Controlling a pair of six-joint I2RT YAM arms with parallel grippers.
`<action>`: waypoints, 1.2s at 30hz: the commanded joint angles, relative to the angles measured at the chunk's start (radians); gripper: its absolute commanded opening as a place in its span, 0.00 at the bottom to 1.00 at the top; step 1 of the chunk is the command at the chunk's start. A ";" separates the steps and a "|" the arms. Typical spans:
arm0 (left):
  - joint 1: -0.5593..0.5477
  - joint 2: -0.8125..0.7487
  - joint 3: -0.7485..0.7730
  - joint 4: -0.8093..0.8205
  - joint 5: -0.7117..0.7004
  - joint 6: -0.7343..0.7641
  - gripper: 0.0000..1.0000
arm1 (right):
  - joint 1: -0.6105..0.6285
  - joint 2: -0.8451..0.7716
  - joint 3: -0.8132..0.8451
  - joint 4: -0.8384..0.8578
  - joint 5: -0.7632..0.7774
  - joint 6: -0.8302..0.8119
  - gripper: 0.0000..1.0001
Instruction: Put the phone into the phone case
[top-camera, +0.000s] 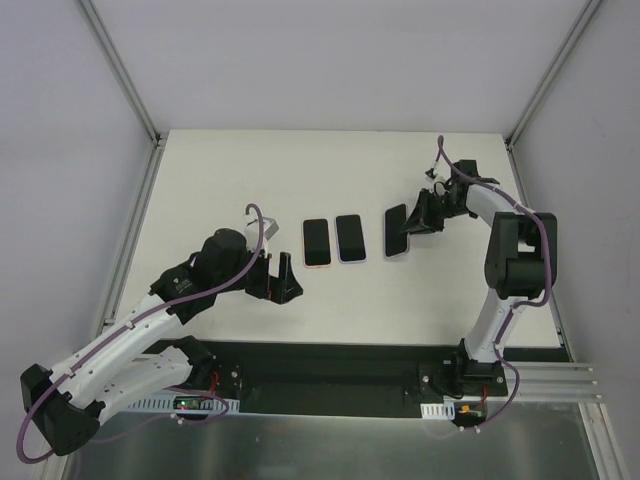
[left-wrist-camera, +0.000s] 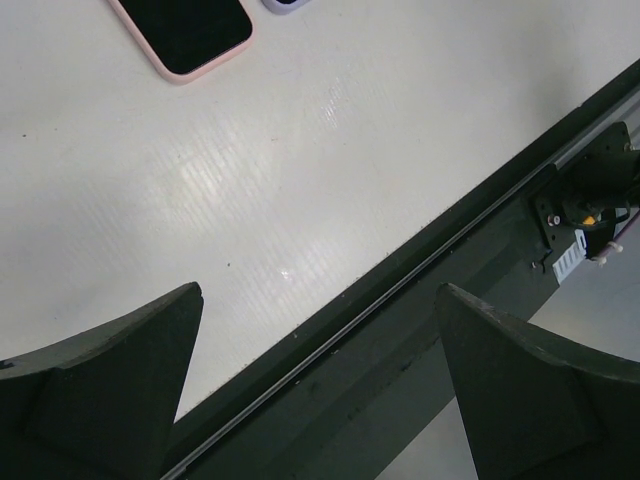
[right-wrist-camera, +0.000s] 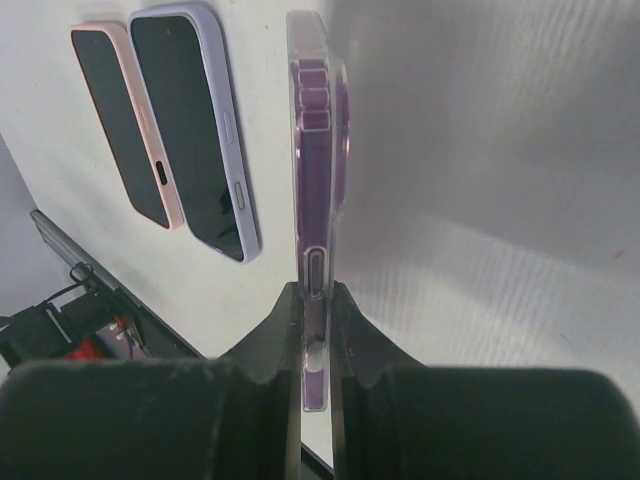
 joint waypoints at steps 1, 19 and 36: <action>0.010 -0.022 0.044 -0.036 -0.051 0.048 0.99 | 0.008 0.052 0.074 0.019 -0.127 -0.018 0.06; 0.010 -0.008 0.058 -0.044 -0.036 0.075 0.99 | 0.019 0.198 0.162 -0.084 -0.110 -0.015 0.22; 0.011 -0.016 0.075 -0.044 -0.016 0.050 0.99 | 0.019 -0.032 0.062 -0.202 0.135 0.052 0.53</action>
